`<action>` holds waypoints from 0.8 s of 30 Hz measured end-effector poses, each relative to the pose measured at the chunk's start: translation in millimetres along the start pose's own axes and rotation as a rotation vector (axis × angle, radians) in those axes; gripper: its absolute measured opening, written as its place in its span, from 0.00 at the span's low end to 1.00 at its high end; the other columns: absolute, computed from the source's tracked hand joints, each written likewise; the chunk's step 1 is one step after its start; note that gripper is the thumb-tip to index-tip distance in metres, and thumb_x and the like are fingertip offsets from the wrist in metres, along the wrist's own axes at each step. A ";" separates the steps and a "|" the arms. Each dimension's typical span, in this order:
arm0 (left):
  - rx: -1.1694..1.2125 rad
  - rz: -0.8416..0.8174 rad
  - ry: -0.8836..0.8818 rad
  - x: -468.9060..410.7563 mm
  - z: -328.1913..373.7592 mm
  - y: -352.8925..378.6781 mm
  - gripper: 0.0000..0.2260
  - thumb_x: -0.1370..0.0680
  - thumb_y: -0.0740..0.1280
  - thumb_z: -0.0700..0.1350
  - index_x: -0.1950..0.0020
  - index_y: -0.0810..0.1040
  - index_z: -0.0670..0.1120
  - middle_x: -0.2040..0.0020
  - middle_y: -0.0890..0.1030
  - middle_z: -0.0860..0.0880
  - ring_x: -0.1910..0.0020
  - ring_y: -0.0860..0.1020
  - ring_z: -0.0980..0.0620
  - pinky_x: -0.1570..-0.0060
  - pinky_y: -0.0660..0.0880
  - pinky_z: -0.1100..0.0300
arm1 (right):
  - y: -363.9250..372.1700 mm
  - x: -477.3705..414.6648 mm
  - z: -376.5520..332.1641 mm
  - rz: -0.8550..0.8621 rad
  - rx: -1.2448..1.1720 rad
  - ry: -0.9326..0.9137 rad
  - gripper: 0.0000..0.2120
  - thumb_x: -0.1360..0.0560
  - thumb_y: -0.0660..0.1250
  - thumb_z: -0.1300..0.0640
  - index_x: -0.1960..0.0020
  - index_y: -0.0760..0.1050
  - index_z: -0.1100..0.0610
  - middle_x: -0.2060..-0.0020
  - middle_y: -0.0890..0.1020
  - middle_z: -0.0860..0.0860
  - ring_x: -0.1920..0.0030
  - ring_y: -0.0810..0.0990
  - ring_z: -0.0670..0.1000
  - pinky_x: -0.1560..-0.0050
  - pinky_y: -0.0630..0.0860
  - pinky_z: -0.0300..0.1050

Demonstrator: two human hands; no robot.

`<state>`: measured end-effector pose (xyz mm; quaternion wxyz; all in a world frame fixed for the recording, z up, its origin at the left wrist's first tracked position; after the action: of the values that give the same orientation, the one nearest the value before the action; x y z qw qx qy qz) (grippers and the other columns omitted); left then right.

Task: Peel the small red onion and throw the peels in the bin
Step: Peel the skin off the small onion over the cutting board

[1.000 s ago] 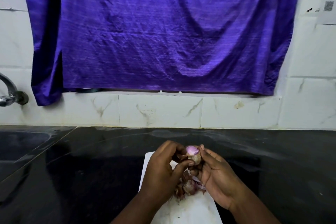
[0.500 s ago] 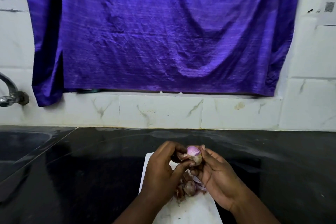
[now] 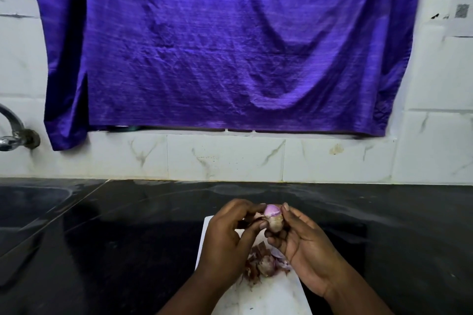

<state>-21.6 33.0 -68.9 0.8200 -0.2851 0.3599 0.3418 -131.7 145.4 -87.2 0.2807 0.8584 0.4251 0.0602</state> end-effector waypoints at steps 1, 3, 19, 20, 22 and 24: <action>0.011 0.018 -0.010 -0.6 -1.6 -1.3 0.05 0.23 0.76 0.40 0.49 0.86 0.48 0.52 0.84 0.56 0.50 0.84 0.52 0.53 0.80 0.65 | -0.1 0.4 -0.5 -0.003 0.015 -0.006 0.21 0.24 0.67 0.55 0.37 0.78 0.67 0.57 0.85 0.59 0.61 0.82 0.52 0.61 0.83 0.43; 0.026 0.046 -0.032 -1.6 -4.2 -3.2 0.06 0.25 0.78 0.38 0.56 0.86 0.48 0.56 0.85 0.56 0.54 0.85 0.52 0.56 0.80 0.64 | -1.0 0.5 -0.8 -0.003 0.054 -0.013 0.20 0.26 0.68 0.55 0.39 0.80 0.66 0.56 0.86 0.59 0.61 0.83 0.51 0.61 0.84 0.41; -0.248 -0.028 0.086 -0.9 -5.0 -1.7 0.03 0.21 0.74 0.45 0.54 0.82 0.51 0.59 0.82 0.58 0.59 0.80 0.56 0.61 0.77 0.62 | -2.7 -2.0 -1.8 0.208 0.498 -0.356 0.06 0.23 0.71 0.57 0.51 0.87 0.54 0.63 0.87 0.54 0.63 0.82 0.50 0.60 0.81 0.44; -0.245 -0.027 0.073 -0.9 -5.4 -1.5 0.03 0.21 0.74 0.45 0.54 0.82 0.51 0.60 0.82 0.58 0.59 0.80 0.56 0.61 0.77 0.62 | -2.4 -1.3 -1.9 0.219 0.520 -0.392 0.07 0.24 0.72 0.55 0.49 0.87 0.54 0.61 0.88 0.53 0.62 0.83 0.50 0.59 0.81 0.44; -0.236 -0.029 0.050 -1.2 -7.3 -0.3 0.04 0.21 0.74 0.45 0.55 0.82 0.51 0.60 0.82 0.58 0.59 0.80 0.56 0.61 0.76 0.63 | -3.4 0.4 0.7 0.248 0.582 -0.433 0.13 0.27 0.73 0.48 0.45 0.85 0.52 0.55 0.89 0.50 0.56 0.86 0.48 0.54 0.82 0.45; -0.224 -0.021 0.028 -1.8 -8.0 -0.1 0.04 0.21 0.74 0.44 0.55 0.83 0.51 0.60 0.83 0.58 0.58 0.81 0.56 0.60 0.76 0.65 | -4.1 2.2 3.4 0.285 0.692 -0.483 0.15 0.27 0.74 0.43 0.43 0.84 0.48 0.50 0.88 0.48 0.49 0.87 0.47 0.48 0.83 0.48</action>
<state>-25.6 26.5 -72.2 0.7814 -0.3833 0.3279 0.3673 -132.1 147.6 -92.6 0.0569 0.9413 0.2200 -0.2497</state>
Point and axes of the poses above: each hand's wrist, its own x-axis away from the middle knuckle, its own y-axis out of the palm, z = x × y, the point moved 5 cm from there along -x, towards the middle knuckle
